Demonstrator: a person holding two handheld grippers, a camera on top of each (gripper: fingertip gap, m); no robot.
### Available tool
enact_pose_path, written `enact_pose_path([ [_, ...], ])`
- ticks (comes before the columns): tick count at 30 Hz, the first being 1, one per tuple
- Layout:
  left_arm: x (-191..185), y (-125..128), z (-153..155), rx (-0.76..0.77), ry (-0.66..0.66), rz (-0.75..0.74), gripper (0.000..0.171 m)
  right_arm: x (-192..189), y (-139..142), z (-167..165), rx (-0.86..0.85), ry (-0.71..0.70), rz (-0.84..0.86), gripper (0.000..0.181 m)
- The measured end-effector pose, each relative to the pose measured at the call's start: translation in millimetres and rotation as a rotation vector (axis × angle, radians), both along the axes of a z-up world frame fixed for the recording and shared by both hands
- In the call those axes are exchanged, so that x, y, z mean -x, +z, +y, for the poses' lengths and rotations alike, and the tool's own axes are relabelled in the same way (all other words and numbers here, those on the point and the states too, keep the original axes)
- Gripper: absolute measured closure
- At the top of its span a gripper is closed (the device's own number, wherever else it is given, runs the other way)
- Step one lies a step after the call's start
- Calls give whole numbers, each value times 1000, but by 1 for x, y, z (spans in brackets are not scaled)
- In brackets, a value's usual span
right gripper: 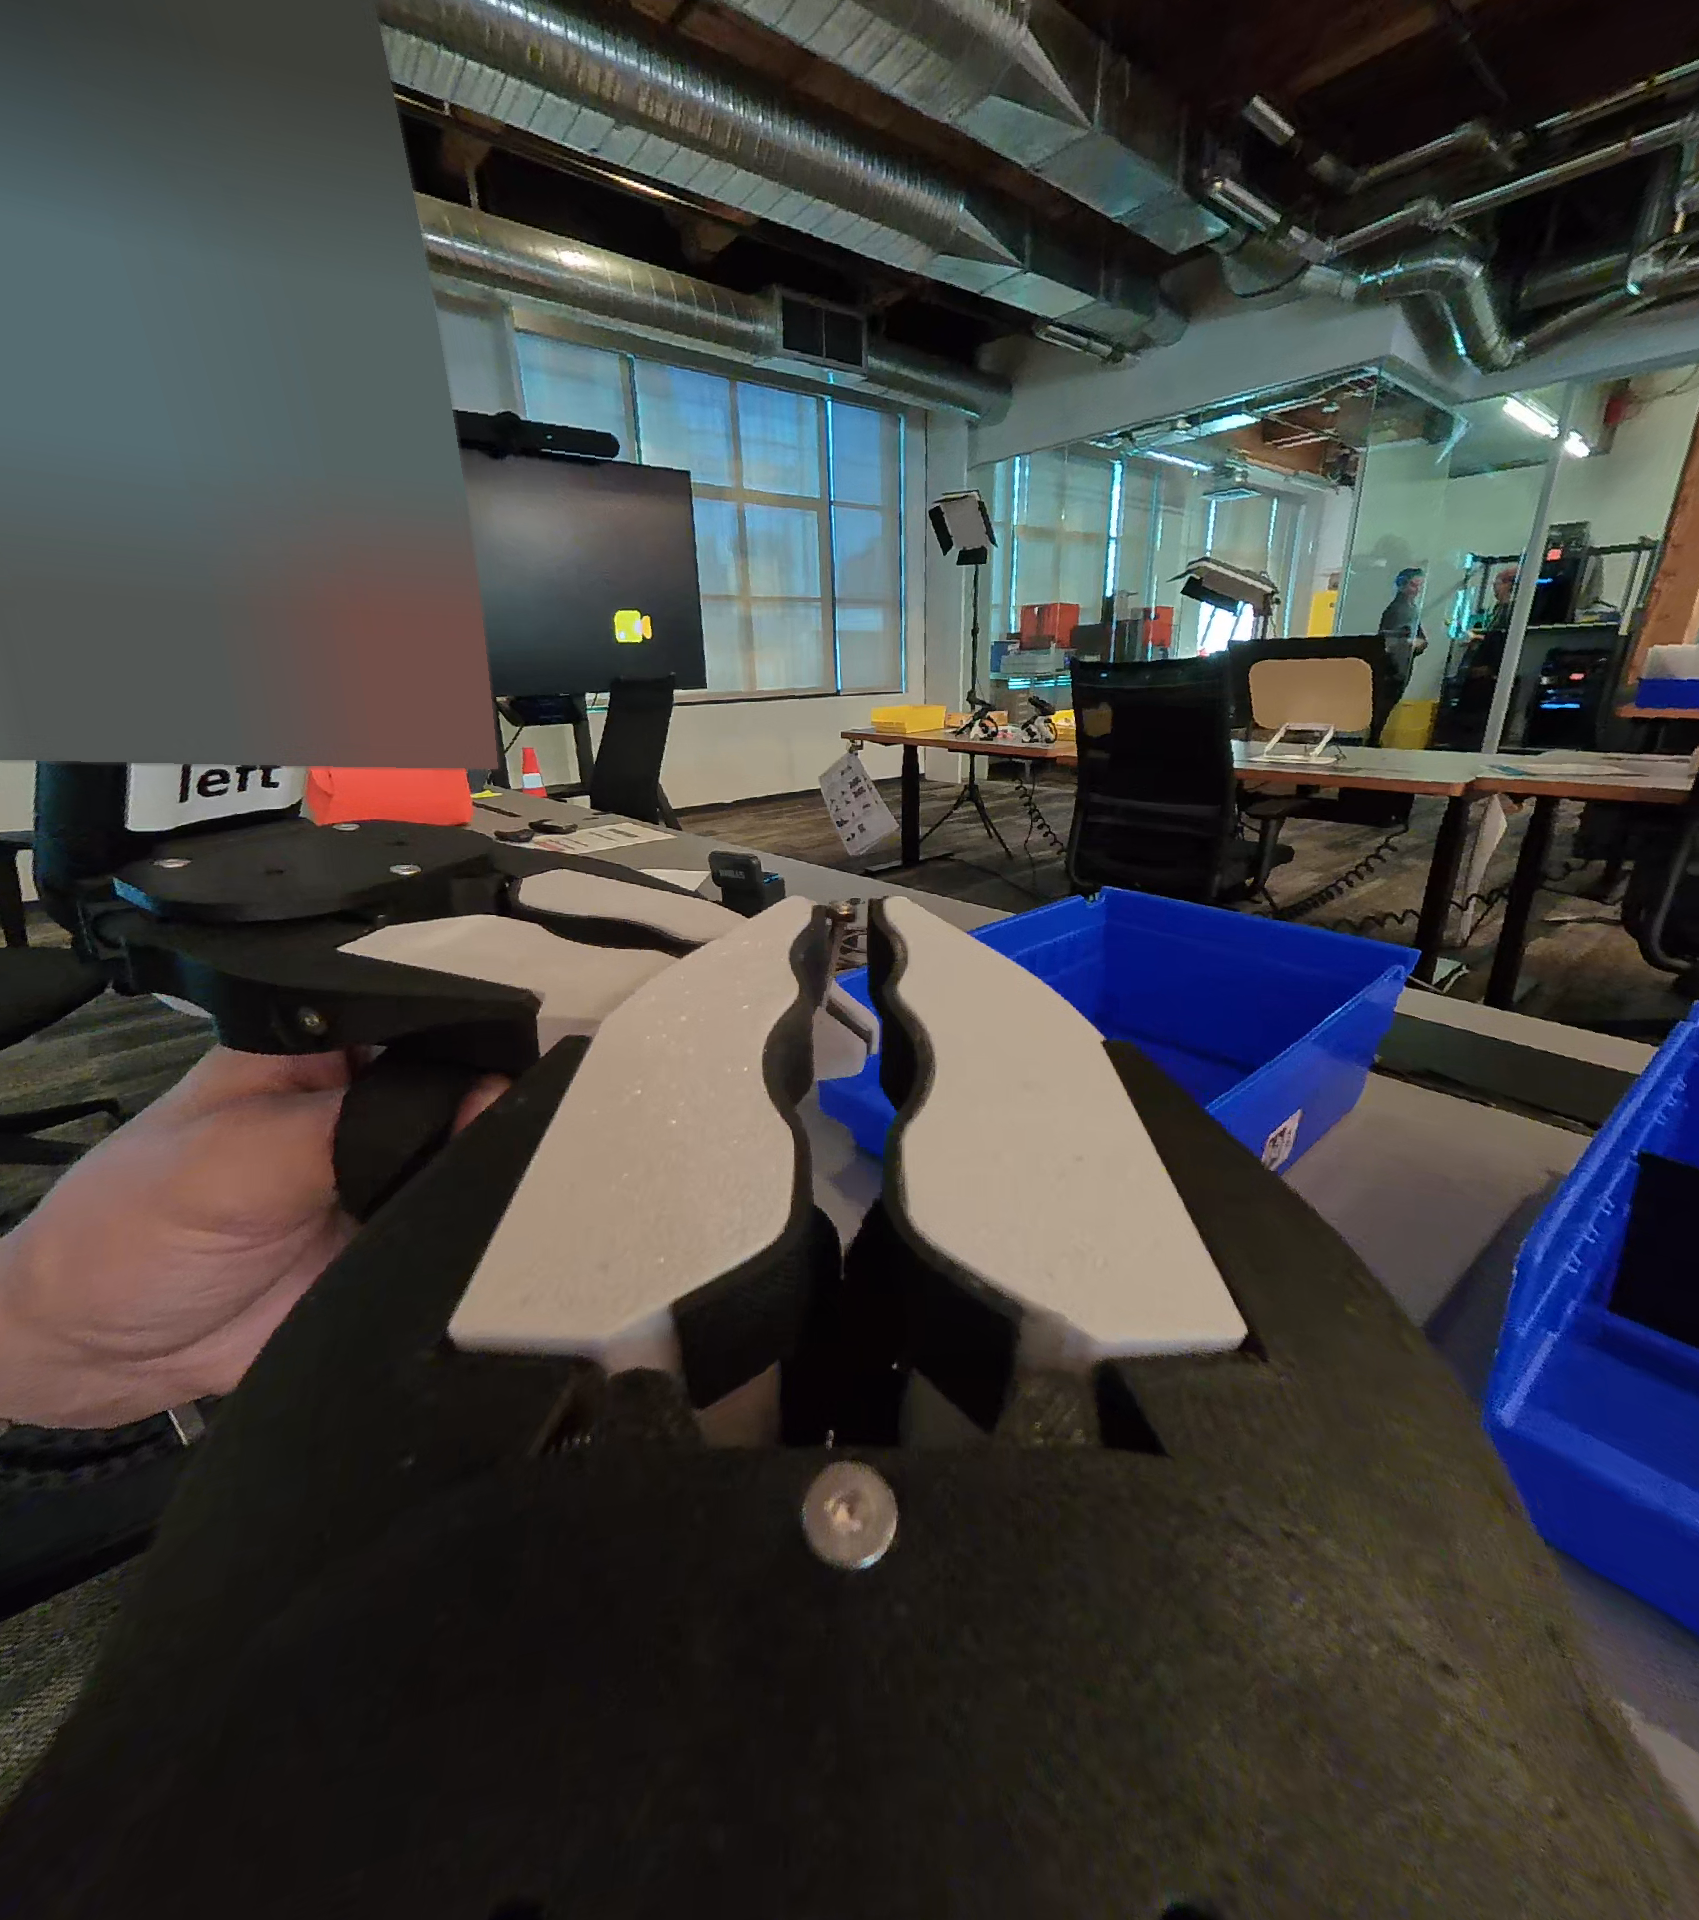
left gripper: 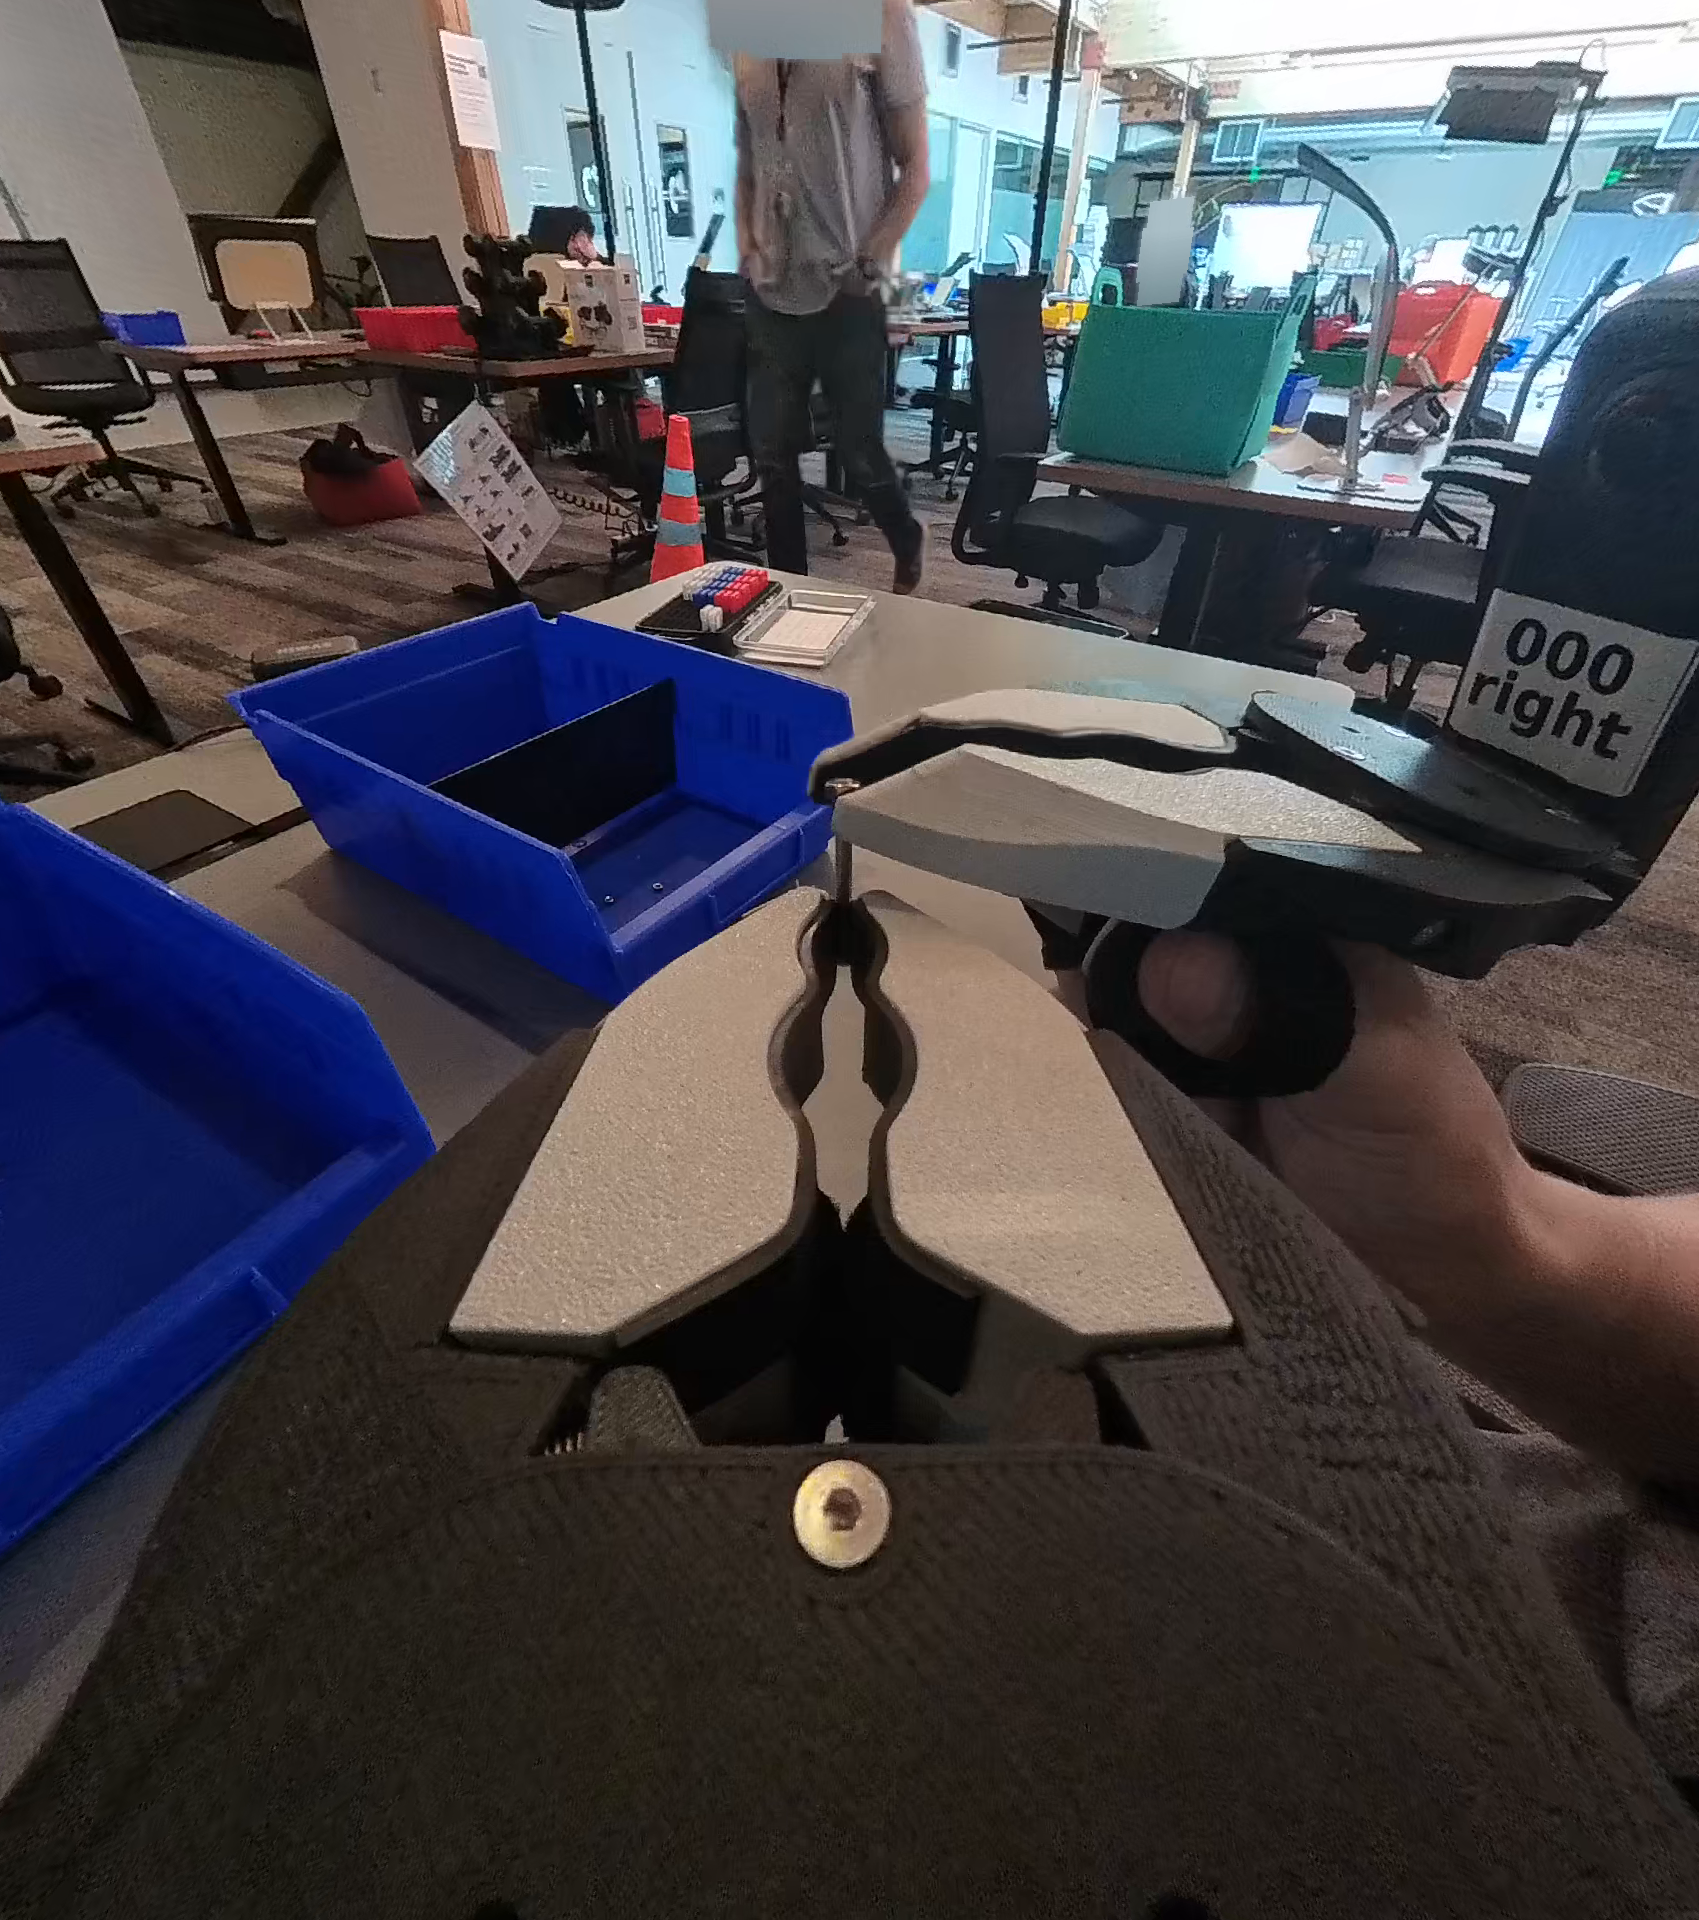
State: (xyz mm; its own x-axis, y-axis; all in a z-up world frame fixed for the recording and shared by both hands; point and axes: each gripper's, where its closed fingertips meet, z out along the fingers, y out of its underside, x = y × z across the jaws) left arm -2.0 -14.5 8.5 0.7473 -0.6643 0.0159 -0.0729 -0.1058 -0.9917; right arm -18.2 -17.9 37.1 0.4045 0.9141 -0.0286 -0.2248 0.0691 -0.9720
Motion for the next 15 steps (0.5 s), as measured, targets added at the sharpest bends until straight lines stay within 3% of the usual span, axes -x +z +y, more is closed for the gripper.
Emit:
enact_pose_path([
  [6, -1, 0, -1, -2, -8, 0, 170, 0, 0, -2, 8, 40, 8, 177],
  [9, -4, 2, -4, 2, -36, -15, 169, -1, 2, -6, -10, 145, 24, 177],
  [12, -8, 7, -10, 21, -94, -58, 170, -2, 6, -13, -25, 396, 25, 177],
  [15, -16, 10, -18, 49, -168, -101, 169, -8, 10, -25, -13, 807, 20, 177],
])
